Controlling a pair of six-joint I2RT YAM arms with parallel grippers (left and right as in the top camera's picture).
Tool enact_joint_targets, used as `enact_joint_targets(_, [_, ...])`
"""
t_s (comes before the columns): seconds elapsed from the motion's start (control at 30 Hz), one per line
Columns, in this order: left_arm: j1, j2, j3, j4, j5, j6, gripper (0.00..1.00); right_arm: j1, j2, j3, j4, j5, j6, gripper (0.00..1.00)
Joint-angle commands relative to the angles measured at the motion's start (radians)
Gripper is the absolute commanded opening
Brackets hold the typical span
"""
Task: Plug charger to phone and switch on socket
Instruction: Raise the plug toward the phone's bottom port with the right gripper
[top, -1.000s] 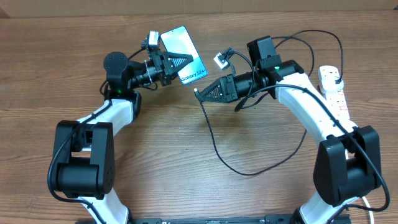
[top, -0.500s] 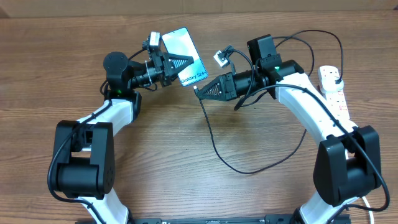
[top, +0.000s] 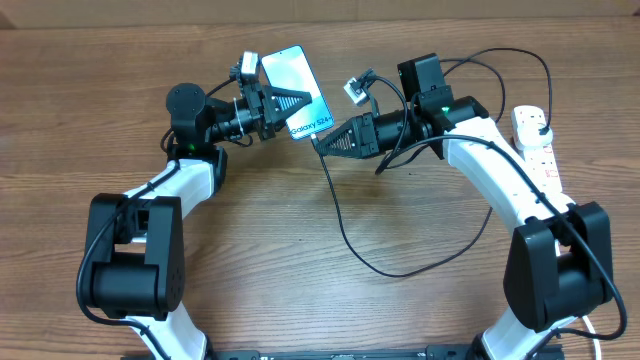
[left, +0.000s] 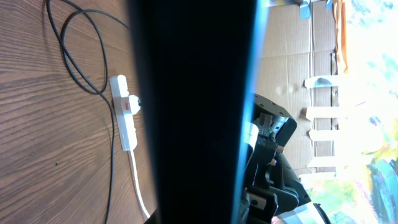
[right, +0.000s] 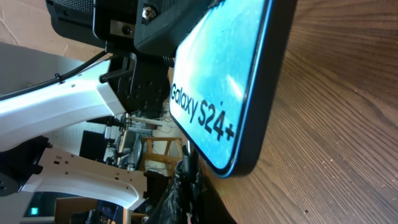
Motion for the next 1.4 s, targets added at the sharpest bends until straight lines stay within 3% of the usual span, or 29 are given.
enact_joint_targets(0.0, [0.0, -0.026, 0.019, 0.009, 0.021, -0.006, 0.04, -0.002, -0.013, -0.008, 0.003, 0.022, 0.011, 0.04])
enact_joint_targets(1.37, [-0.009, -0.026, 0.02, 0.009, -0.014, 0.024, 0.04, -0.022, -0.013, -0.008, 0.0, -0.021, 0.025, 0.04])
